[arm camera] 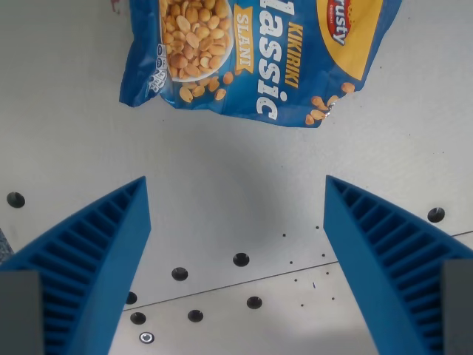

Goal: Move above the blue bag

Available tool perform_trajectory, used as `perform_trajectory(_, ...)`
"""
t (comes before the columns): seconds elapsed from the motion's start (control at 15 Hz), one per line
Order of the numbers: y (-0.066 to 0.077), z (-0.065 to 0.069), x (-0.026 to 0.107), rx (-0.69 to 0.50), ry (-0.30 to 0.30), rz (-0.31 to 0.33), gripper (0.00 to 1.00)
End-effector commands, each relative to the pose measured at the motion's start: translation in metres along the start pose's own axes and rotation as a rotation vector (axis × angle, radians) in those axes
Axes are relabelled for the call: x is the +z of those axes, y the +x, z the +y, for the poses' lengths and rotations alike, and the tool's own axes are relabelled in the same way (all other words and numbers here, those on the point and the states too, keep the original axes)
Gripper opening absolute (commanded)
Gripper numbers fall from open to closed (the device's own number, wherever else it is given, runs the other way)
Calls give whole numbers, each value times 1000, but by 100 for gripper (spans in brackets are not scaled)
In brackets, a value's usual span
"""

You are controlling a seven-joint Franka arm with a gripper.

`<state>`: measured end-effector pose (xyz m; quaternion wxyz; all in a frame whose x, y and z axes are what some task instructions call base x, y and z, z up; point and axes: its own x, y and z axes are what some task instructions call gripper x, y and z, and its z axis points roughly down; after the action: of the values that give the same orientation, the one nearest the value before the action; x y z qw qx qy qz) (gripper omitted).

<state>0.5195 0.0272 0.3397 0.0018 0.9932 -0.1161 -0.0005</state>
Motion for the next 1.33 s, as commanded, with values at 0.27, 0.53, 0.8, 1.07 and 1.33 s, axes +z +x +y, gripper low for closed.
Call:
perform_trajectory(0.27, 0, 0, -1, 0, 0, 2, 100)
perform_trajectory(0.53, 1, 0, 0, -9, 0, 4, 100)
perform_trajectory(0.8, 3, 1, 4, -27, 2, 12, 100)
perform_trajectory(1.07, 8, 3, 12, -56, 4, 22, 100)
perform_trajectory(1.33, 15, 6, 22, -87, 1, 23, 100)
